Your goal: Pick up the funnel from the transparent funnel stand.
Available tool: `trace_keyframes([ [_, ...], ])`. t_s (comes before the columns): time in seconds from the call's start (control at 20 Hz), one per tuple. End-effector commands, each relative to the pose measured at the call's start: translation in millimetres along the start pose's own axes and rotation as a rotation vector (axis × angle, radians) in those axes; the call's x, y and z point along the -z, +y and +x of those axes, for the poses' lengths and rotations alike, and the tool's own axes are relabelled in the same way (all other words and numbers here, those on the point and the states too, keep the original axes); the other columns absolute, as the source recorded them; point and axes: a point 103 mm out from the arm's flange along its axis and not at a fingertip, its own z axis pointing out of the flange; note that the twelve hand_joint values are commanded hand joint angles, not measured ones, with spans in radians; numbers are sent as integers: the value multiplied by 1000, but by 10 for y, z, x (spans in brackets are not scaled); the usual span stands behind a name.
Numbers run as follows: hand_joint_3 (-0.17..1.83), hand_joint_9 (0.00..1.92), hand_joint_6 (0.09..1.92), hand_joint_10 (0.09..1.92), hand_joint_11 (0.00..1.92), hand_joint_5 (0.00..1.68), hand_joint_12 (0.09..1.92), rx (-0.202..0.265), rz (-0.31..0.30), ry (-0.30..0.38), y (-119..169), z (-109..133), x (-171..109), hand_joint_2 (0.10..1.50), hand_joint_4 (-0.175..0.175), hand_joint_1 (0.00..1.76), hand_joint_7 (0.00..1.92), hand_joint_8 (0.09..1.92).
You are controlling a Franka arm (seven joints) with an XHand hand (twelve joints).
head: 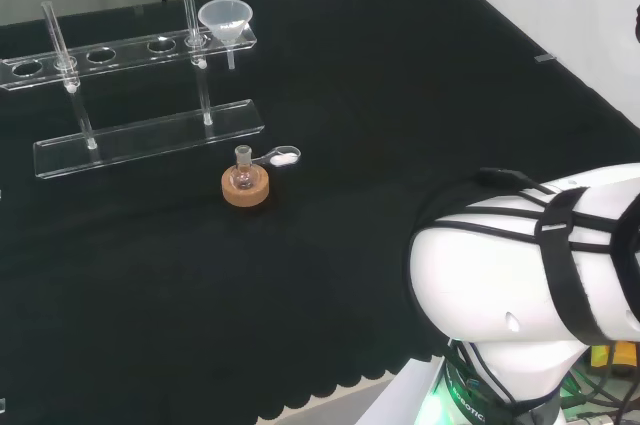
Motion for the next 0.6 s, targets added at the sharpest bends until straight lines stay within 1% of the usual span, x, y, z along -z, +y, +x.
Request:
trace_keyframes([
  [0.05, 452, 190, 223, 634, 35, 137, 1348, -2, -7, -8, 8, -7, -3, 1090, 3, 130, 48, 380],
  [0.1, 439, 148, 147, 633, 16, 117, 1339, -3, -10, -12, -2, 8, -5, 1139, 8, 63, 23, 329],
  [0.2, 426, 116, 87, 633, 3, 105, 1332, -8, -10, -14, -2, 17, -11, 1177, 11, 13, 4, 292],
  [0.45, 419, 110, 87, 636, 0, 105, 1334, -15, 4, -10, 70, 15, -38, 1189, 11, 0, 0, 284],
  [0.6, 417, 110, 87, 637, 0, 108, 1336, -20, 8, -1, 144, 13, -112, 1190, 11, 0, 0, 286],
])
